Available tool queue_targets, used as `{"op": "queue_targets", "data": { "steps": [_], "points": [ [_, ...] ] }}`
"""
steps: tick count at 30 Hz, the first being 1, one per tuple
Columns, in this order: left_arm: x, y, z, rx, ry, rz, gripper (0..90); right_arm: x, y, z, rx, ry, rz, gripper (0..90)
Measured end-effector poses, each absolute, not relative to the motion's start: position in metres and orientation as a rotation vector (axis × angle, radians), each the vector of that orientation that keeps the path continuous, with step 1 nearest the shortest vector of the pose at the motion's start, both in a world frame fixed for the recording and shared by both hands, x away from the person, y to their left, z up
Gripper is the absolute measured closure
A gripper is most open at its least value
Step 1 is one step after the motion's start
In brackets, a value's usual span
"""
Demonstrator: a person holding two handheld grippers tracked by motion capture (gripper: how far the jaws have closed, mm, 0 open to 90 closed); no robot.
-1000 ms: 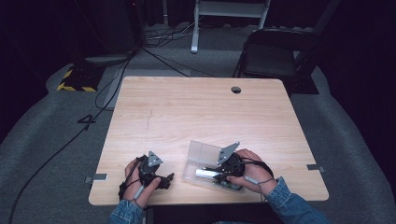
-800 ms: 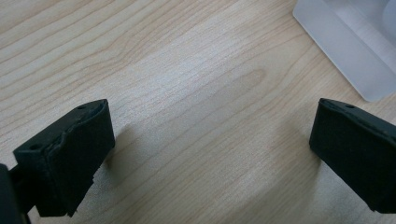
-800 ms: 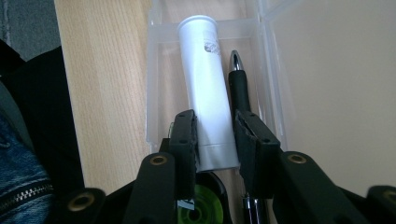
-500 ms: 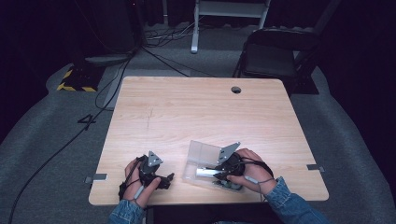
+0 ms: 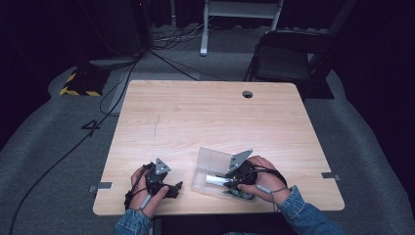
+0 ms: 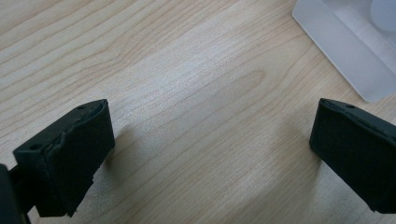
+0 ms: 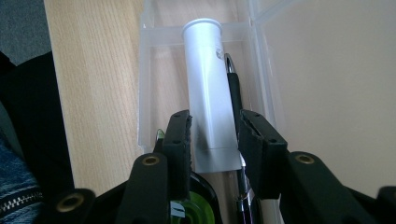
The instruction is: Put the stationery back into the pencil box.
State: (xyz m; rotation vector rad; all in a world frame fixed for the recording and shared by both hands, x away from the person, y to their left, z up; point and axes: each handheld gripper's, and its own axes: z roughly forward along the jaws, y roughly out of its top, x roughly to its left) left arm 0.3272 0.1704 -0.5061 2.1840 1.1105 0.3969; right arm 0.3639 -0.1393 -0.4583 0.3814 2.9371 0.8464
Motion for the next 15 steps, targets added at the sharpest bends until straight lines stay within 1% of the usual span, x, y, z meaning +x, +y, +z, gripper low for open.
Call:
{"op": "queue_targets", "data": {
  "steps": [4,8,11,15],
  "points": [
    [0.3276,0.1704,-0.5059,2.189,1.107,0.394,0.4,0.3633,-0.1401,-0.4569,0.375,2.936,0.853,65.4],
    [0.3279,0.1702,-0.5058,2.19,1.107,0.393,0.4,0.3633,-0.1434,-0.4517,0.375,2.923,0.863,74.8],
    [0.3281,0.1703,-0.5058,2.192,1.105,0.394,0.4,0.3623,-0.1442,-0.4497,0.366,2.938,0.851,80.1],
    [0.3281,0.1703,-0.5057,2.193,1.105,0.392,0.4,0.3598,-0.1422,-0.4505,0.351,2.953,0.835,83.4]
  ]
}}
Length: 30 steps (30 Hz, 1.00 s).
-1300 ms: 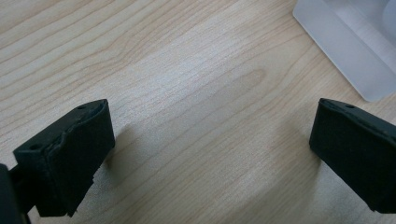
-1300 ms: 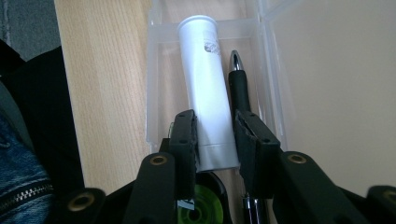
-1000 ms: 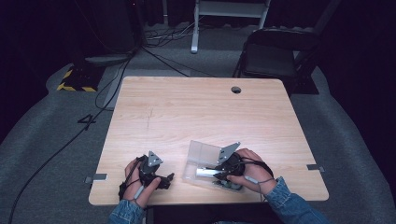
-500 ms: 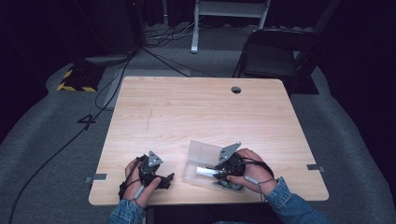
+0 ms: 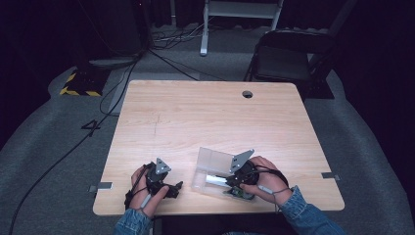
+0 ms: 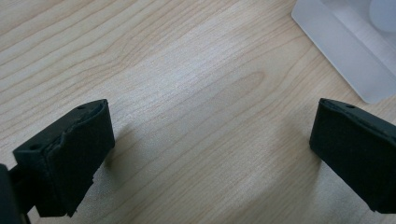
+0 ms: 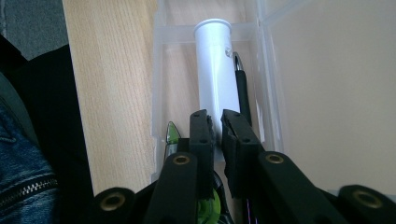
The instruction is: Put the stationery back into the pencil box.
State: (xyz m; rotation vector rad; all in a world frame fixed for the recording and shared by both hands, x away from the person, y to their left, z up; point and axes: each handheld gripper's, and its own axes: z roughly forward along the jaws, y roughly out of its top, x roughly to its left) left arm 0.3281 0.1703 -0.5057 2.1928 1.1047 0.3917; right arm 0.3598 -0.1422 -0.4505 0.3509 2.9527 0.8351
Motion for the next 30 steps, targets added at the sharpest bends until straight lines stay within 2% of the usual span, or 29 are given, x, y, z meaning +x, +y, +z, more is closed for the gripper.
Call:
{"op": "queue_targets", "data": {
  "steps": [6,20,22,27,30],
  "points": [
    [0.328,0.17,-0.506,2.192,1.105,0.392,0.3,0.36,-0.142,-0.453,0.339,2.976,0.815,84.1],
    [0.329,0.17,-0.505,2.195,1.102,0.386,0.3,0.363,-0.153,-0.438,0.387,2.892,0.901,78.2],
    [0.329,0.17,-0.506,2.19,1.102,0.389,0.3,0.364,-0.158,-0.434,0.41,2.868,0.923,75.7],
    [0.329,0.17,-0.505,2.194,1.104,0.384,0.4,0.368,-0.173,-0.421,0.508,2.769,1.002,61.9],
    [0.33,0.171,-0.505,2.201,1.093,0.395,0.4,0.369,-0.18,-0.417,0.542,2.728,1.046,56.6]
  ]
}}
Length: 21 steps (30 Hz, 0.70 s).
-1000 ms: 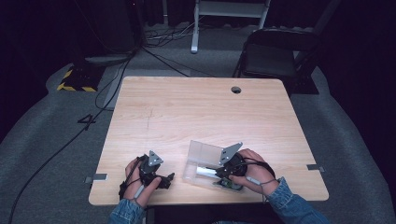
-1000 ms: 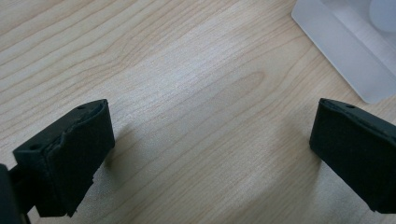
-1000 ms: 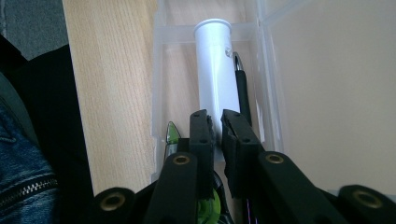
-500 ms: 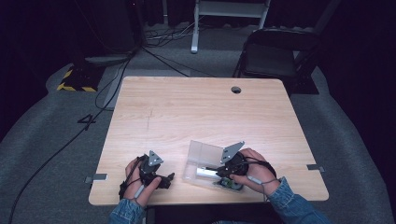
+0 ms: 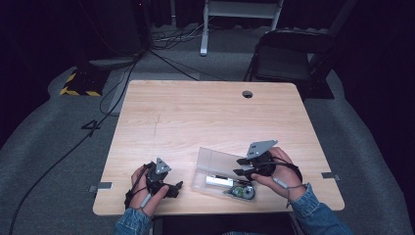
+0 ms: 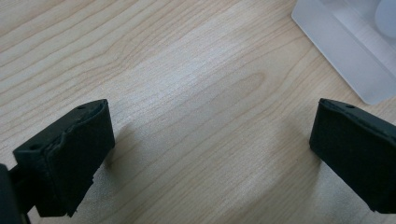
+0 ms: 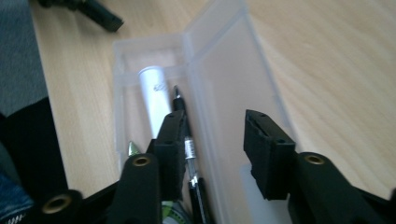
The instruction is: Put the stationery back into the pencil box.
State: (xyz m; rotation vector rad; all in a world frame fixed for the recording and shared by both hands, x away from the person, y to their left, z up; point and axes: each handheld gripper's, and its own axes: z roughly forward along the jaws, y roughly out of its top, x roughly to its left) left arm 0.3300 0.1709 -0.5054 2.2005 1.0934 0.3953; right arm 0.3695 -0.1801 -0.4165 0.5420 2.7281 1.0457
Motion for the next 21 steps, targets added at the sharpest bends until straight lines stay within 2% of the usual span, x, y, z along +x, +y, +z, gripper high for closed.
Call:
{"op": "queue_targets", "data": {
  "steps": [6,21],
  "points": [
    [0.333,0.173,-0.506,2.196,1.098,0.402,0.4,0.376,-0.21,-0.401,0.67,2.582,1.131,44.8],
    [0.338,0.177,-0.506,2.178,1.132,0.405,0.5,0.393,-0.275,-0.398,0.908,2.411,1.12,37.5]
  ]
}}
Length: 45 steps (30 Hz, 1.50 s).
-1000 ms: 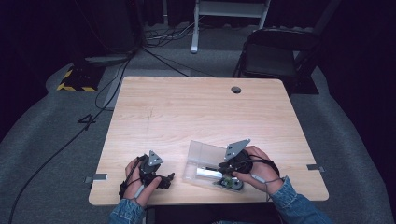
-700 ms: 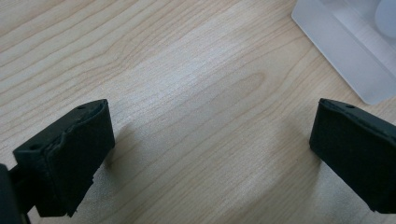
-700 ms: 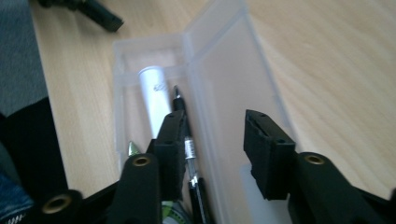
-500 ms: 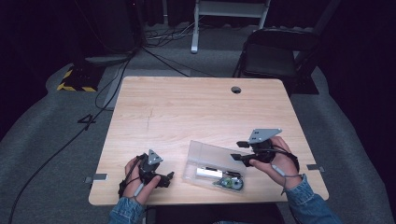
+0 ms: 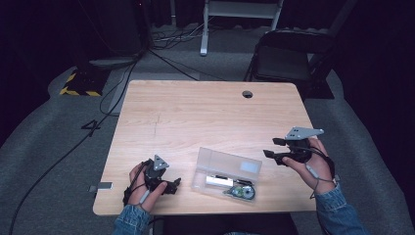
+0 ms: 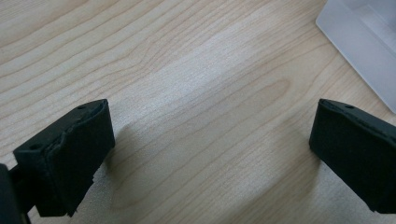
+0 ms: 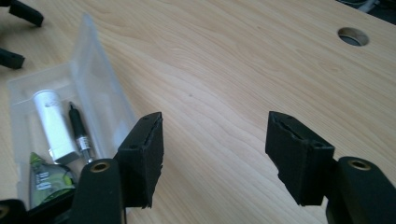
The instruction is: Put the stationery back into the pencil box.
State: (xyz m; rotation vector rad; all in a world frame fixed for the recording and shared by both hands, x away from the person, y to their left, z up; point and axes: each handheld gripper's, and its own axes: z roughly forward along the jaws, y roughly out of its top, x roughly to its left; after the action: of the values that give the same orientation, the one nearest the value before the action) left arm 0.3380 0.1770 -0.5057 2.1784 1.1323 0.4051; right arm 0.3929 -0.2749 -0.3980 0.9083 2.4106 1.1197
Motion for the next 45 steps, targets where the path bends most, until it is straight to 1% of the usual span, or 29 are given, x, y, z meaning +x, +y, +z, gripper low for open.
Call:
{"op": "queue_targets", "data": {
  "steps": [4,8,18,34,45],
  "points": [
    [0.339,0.178,-0.506,2.176,1.131,0.407,0.5,0.398,-0.289,-0.402,0.967,2.38,1.117,37.3],
    [0.339,0.179,-0.506,2.174,1.138,0.406,0.5,0.405,-0.304,-0.413,1.025,2.362,1.102,37.2],
    [0.339,0.18,-0.506,2.173,1.144,0.408,0.4,0.415,-0.321,-0.438,1.063,2.349,1.081,36.8],
    [0.339,0.18,-0.506,2.174,1.145,0.408,0.4,0.419,-0.331,-0.478,1.088,2.36,1.058,35.7],
    [0.339,0.18,-0.506,2.174,1.147,0.406,0.4,0.421,-0.332,-0.495,1.124,2.383,1.038,33.1]
  ]
}}
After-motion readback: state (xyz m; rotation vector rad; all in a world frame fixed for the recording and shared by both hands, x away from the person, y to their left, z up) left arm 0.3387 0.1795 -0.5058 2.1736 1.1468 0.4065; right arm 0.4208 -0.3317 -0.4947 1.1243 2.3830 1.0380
